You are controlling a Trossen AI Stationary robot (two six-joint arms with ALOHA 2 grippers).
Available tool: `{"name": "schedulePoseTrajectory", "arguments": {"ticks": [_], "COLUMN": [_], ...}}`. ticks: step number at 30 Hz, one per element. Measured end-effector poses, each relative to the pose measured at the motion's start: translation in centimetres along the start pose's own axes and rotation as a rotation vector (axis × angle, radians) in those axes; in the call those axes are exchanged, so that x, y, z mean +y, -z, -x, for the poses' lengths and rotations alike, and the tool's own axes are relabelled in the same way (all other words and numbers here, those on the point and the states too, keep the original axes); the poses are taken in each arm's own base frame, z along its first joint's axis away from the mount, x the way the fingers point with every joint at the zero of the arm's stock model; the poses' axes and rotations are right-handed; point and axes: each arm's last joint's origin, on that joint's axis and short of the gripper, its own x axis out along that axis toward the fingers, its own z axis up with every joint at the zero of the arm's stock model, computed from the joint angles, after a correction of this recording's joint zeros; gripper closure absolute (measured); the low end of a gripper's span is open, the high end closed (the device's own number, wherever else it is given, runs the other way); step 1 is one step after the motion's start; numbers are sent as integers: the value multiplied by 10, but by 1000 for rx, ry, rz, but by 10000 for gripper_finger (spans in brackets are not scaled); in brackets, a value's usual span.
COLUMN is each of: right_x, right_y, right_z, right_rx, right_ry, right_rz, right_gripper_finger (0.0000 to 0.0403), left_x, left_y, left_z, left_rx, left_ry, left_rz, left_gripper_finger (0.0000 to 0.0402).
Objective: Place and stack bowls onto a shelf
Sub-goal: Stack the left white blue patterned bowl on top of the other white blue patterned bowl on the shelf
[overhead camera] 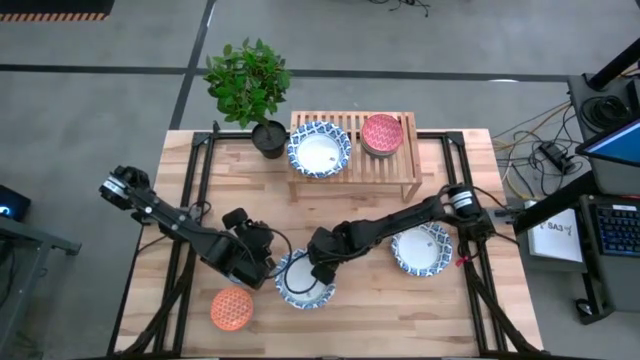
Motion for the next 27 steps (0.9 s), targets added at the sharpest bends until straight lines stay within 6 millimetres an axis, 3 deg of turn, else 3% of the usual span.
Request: {"name": "schedulePoseTrajectory", "arguments": {"ticks": [5, 14, 21, 27], "right_x": [1, 4, 6, 10], "right_y": [-1, -6, -6, -9], "right_z": [-4, 8, -7, -8], "right_rx": [-13, -51, -52, -93], "right_ry": [-14, -49, -48, -83], "right_rz": [-2, -7, 0, 44], "right_gripper_finger": [284, 284, 283, 304], "left_x": [-1, 0, 0, 1], "left_y": [1, 0, 0, 0], "left_z": [2, 2, 2, 2], "left_rx": [-7, -8, -20, -28], "left_ry": [-1, -3, -14, -23], "left_rz": [-7, -7, -9, -13], "left_gripper_finger": [207, 207, 207, 207]}}
